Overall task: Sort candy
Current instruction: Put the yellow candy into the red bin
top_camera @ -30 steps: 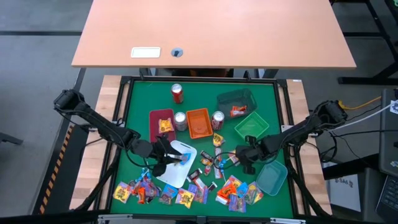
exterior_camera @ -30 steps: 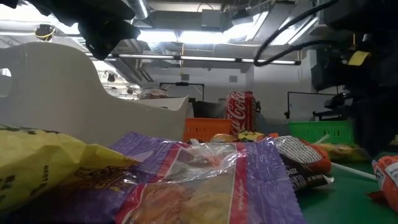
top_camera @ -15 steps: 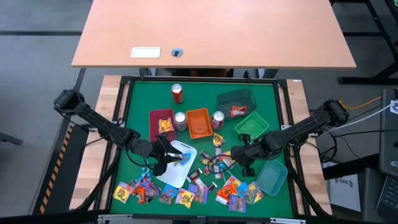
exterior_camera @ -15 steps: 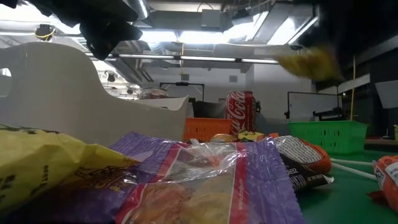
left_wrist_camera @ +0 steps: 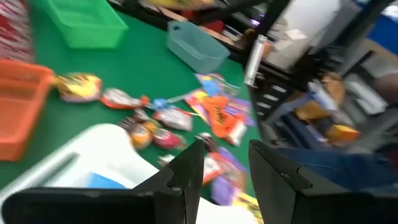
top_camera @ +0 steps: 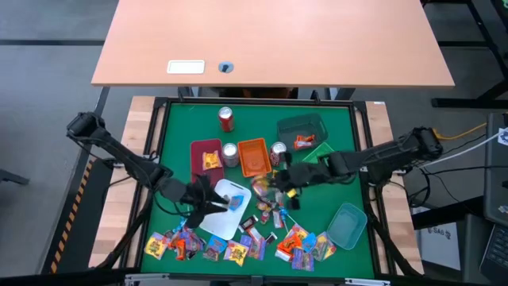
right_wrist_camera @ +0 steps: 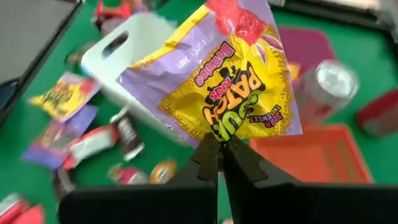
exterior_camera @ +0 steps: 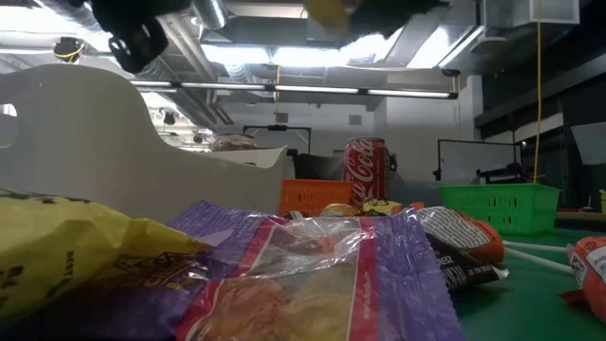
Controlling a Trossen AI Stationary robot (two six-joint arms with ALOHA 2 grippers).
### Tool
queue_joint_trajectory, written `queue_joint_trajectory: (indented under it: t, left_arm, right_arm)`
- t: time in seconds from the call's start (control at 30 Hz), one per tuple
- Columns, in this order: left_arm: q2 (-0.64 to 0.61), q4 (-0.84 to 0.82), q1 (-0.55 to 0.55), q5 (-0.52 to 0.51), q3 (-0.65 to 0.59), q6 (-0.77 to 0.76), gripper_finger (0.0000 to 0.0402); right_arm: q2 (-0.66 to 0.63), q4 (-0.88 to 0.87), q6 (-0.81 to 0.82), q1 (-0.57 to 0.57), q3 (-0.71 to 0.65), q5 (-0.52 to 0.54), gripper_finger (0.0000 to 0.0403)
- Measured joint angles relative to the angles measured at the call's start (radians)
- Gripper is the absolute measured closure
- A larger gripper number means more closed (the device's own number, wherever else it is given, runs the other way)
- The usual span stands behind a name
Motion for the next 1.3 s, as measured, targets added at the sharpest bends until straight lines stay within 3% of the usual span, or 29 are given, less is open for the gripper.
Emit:
queue_joint_trajectory:
  t: [0.23, 0.6, 0.83, 1.07, 1.3]
  left_arm:
    - [0.000, -0.035, -0.053, 0.053, 0.002, -0.089, 0.0286]
    - [0.000, -0.040, -0.090, 0.044, 0.002, -0.103, 0.0286]
    - [0.001, -0.035, -0.085, 0.019, 0.002, -0.103, 0.0286]
    - [0.001, -0.037, -0.092, 0.027, 0.001, -0.102, 0.0286]
    - [0.001, -0.041, -0.093, 0.028, 0.001, -0.097, 0.0286]
  right_arm:
    - [0.103, 0.310, -0.141, -0.125, 0.001, -0.089, 0.0395]
    - [0.334, 0.721, -0.166, -0.275, 0.017, -0.136, 0.0394]
    - [0.489, 0.725, -0.162, -0.288, 0.174, -0.203, 0.0393]
    - [0.583, 0.577, -0.166, -0.288, 0.341, -0.203, 0.0393]
    - [0.587, 0.536, -0.167, -0.296, 0.347, -0.202, 0.0393]
